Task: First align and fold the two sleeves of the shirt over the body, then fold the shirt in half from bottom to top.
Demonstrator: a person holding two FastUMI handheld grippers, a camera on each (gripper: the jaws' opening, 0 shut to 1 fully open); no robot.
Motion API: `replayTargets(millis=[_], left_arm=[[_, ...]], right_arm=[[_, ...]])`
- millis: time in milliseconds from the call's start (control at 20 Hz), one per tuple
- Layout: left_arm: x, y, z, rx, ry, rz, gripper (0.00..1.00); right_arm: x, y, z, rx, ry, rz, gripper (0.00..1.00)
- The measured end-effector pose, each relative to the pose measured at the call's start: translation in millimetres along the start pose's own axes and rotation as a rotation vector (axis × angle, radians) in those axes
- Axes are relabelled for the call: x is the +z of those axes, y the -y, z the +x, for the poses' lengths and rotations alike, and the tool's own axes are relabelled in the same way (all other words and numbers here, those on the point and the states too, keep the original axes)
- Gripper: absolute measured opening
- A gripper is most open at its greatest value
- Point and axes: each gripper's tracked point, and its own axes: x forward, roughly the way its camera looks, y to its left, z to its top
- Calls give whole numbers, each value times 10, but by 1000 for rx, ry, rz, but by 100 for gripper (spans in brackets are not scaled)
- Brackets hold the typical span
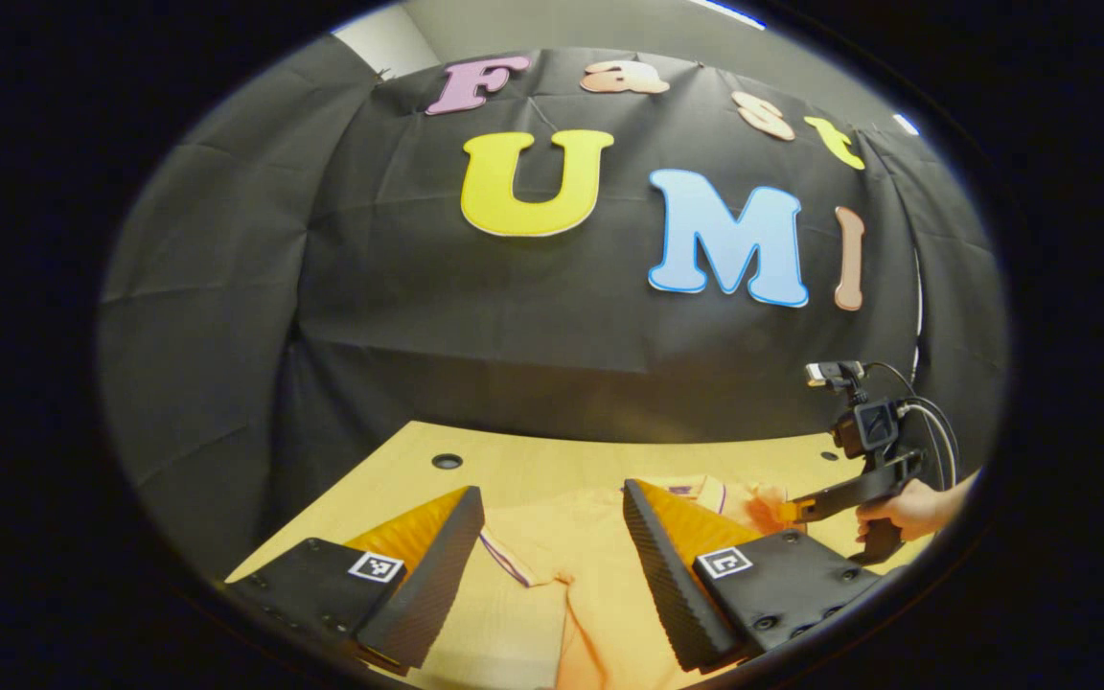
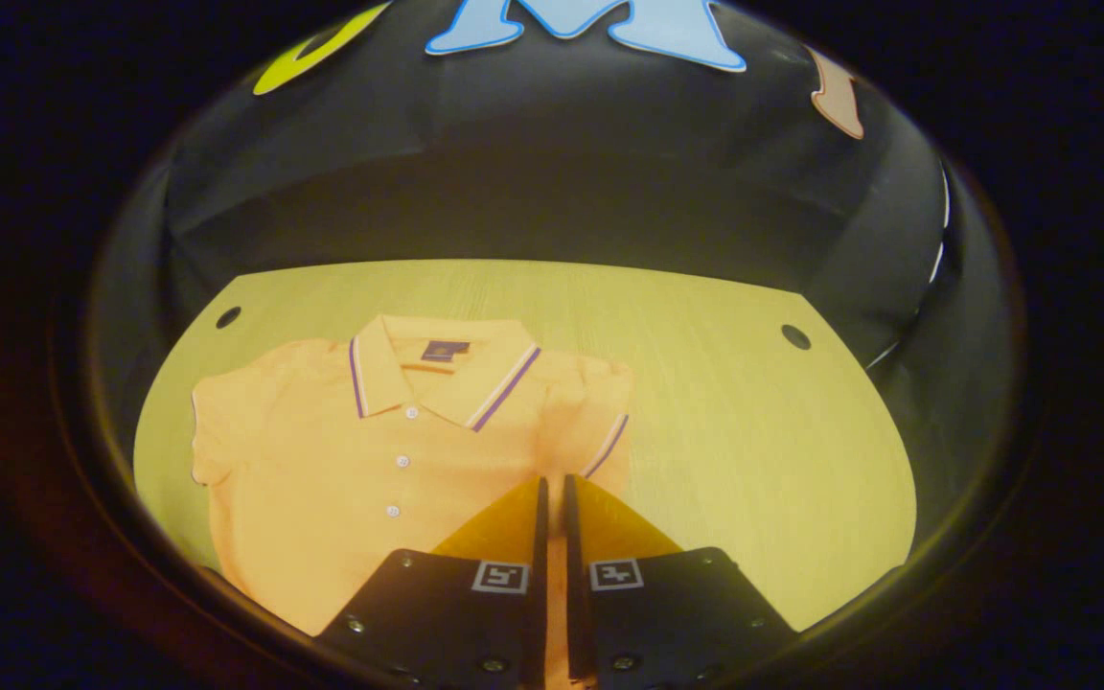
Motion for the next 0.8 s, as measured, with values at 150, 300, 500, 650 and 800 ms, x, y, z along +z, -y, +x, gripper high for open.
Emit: replayTargets(millis=[150, 300, 500, 650, 800], left_arm=[[-18, -41, 67, 17, -7, 8, 95], [-50, -32, 126, 29, -13, 9, 94], [-91, -36, 219, 55, -12, -12, 94], [-203, -105, 363, 91, -38, -8, 95], [-334, -166, 537, 117, -72, -16, 94]], right_arm=[[14, -16, -6, 10, 13, -6, 13], [37, -9, -83, 30, 33, 7, 25], [70, 11, -300, 69, 77, 23, 52], [118, 62, -564, 92, 125, 23, 82], [189, 121, -887, 104, 191, 6, 96]])
